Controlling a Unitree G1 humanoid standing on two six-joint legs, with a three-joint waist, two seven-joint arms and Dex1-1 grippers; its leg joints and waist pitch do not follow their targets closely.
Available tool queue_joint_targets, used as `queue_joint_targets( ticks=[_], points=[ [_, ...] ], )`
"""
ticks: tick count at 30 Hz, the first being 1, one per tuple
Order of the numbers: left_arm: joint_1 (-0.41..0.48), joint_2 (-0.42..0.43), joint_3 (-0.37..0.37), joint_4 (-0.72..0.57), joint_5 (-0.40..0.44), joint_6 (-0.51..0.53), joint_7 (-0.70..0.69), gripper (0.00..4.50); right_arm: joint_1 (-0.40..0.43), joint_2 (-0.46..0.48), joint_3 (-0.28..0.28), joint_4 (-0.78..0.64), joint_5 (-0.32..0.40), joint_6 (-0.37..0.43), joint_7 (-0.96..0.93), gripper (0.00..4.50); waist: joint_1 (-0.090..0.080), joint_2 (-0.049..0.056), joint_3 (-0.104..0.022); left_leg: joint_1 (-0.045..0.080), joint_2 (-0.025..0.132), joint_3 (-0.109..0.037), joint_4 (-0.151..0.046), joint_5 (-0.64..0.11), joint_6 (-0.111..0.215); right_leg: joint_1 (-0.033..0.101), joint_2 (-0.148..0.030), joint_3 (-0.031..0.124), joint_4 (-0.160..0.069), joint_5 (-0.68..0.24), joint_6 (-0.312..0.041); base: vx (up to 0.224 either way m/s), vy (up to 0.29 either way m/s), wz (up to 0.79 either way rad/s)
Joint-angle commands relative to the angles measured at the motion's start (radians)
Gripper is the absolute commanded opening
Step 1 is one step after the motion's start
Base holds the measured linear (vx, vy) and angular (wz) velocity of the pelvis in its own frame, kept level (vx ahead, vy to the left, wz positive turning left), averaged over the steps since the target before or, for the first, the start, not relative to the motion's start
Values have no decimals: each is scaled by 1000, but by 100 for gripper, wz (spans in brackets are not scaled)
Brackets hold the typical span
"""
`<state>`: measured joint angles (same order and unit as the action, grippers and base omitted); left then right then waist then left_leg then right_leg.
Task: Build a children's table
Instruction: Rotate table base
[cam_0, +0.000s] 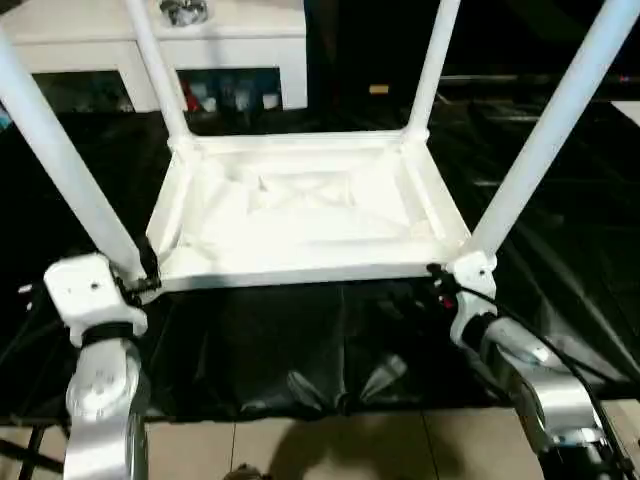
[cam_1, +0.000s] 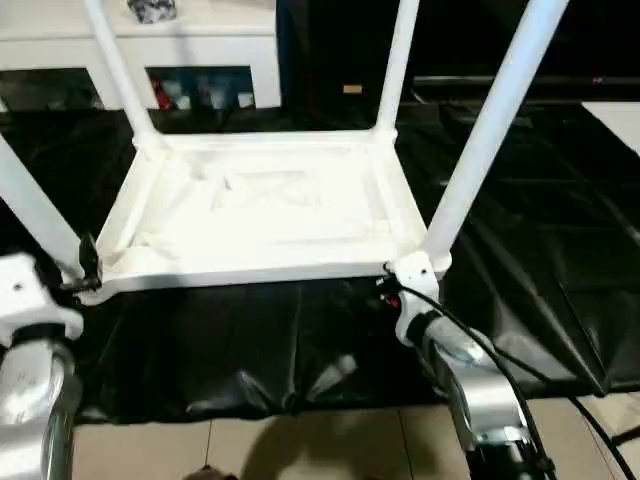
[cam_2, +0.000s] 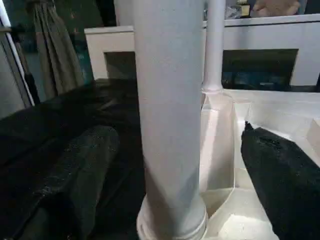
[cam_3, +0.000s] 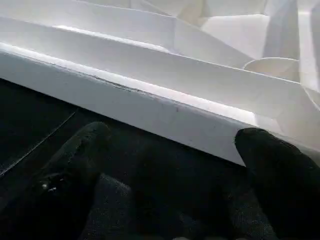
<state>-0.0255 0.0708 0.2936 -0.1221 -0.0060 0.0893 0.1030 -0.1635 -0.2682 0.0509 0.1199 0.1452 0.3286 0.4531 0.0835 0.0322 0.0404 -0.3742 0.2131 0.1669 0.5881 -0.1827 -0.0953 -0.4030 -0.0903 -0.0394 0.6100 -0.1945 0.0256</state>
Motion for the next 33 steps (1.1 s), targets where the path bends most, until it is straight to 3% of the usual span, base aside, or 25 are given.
queue_joint_targets(
  ticks=[1, 5, 8, 12, 14, 15, 19, 20, 23, 27, 30, 32, 33],
  points=[
    [-44, 24, 16, 55, -26, -4, -9, 450, -32, 3, 5, 3, -16, 40, -19, 449, -1, -6, -53, 2, -2, 2, -72, -271, 6, 34, -14, 20, -84, -215, -111, 0, 0, 0],
    [-110, 67, 25, 155, -91, -17, -110, 450, -49, -1, 18, 25, -31, 69, -28, 449, -2, -2, -53, 7, -5, 4, -72, -279, -4, 31, -17, 21, -84, -244, -115, 0, 0, 0],
    [-171, 126, 31, 271, -184, -33, -294, 450, -71, -3, 31, 61, -52, 76, -38, 449, 1, -1, -56, 10, -9, 5, -70, -262, -8, 29, -18, 23, -83, -231, -122, 0, 0, 0],
    [-211, 167, 46, 336, -294, 35, -470, 450, -94, -3, 34, 96, -62, 66, -39, 449, 4, -9, -55, 11, -3, 7, -73, -269, -13, 32, -21, 24, -75, -200, -150, 0, 0, 0],
    [-225, 187, 45, 357, -343, 59, -558, 450, -107, -4, 35, 116, -67, 63, -40, 449, 8, -3, -56, 14, -5, 8, -73, -264, -13, 30, -23, 24, -74, -208, -155, 0, 0, 0],
    [-229, 226, 10, 366, -379, 86, -690, 450, -128, -3, 35, 152, -72, 54, -40, 449, 10, -9, -57, 13, -4, 8, -74, -251, -12, 31, -24, 24, -72, -199, -161, 0, 0, 0],
    [-221, 306, -82, 391, -407, 113, -947, 450, -188, 11, 25, 260, -72, 22, -44, 449, 14, -3, -57, 15, -2, 9, -75, -243, -15, 29, -25, 25, -67, -176, -176, 0, 0, 0],
    [-221, 309, -86, 393, -409, 115, -959, 450, -192, 12, 24, 267, -73, 20, -44, 449, 16, -2, -58, 15, -2, 9, -76, -239, -16, 31, -28, 26, -66, -169, -180, 0, 0, 0],
    [-205, 360, -154, 356, -482, 230, -1165, 450, -262, 36, 21, 382, -81, -24, -51, 449, 13, 4, -60, 14, -3, 11, -74, -218, -26, 37, -26, 24, -55, -114, -208, 0, 0, 0],
    [-171, 386, -232, 263, -530, 314, -1254, 450, -305, 57, 38, 451, -93, -58, -47, 449, -2, 4, -59, 11, -1, 12, -73, -212, -21, 44, -28, 23, -51, -72, -238, 0, 0, 0],
    [-144, 393, -289, 190, -560, 361, -1297, 450, -336, 79, 54, 496, -101, -90, -34, 449, -14, -2, -58, 9, -3, 12, -74, -214, -12, 48, -25, 22, -53, -79, -241, 0, 0, 0],
    [-135, 393, -304, 165, -569, 373, -1302, 450, -343, 85, 60, 505, -103, -95, -32, 449, -22, -1, -57, 9, -1, 12, -74, -223, -7, 49, -26, 23, -54, -99, -245, 0, 0, 0],
    [-124, 390, -320, 129, -582, 395, -1307, 450, -358, 96, 67, 529, -107, -110, -27, 449, -30, -7, -57, 9, -1, 14, -74, -223, -1, 48, -26, 24, -55, -106, -249, 0, 0, 0]
  ],
)
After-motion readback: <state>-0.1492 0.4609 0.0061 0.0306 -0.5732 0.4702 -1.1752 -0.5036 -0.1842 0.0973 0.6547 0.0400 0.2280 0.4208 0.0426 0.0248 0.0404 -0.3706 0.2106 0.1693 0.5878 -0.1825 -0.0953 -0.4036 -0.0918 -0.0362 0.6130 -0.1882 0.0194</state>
